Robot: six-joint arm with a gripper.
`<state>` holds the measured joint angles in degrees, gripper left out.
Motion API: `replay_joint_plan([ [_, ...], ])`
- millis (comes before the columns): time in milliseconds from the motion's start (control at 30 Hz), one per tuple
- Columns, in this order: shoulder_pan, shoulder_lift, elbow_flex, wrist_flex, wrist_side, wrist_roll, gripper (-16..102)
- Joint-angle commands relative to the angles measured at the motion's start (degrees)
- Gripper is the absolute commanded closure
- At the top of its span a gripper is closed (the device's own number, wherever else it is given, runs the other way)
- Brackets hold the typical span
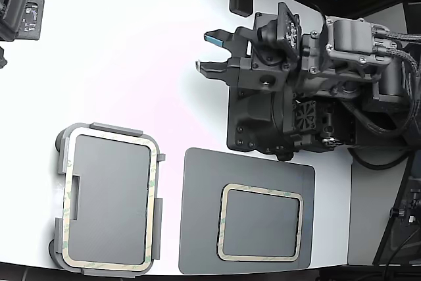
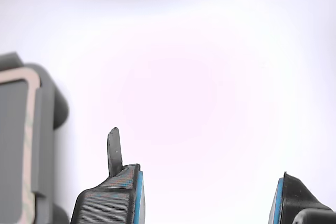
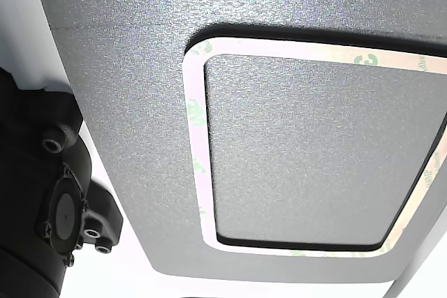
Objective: Grab top frame and put it into gray box.
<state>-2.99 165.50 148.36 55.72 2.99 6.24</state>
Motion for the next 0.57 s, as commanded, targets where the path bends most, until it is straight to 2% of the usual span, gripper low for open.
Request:
replay_joint_plan([
  [0,-0.8,3.9,2.9,-0.4,0.8,0.4,-13],
  [533,-0.4,3.8,2.8,-0.4,0.7,-0.2,-14],
])
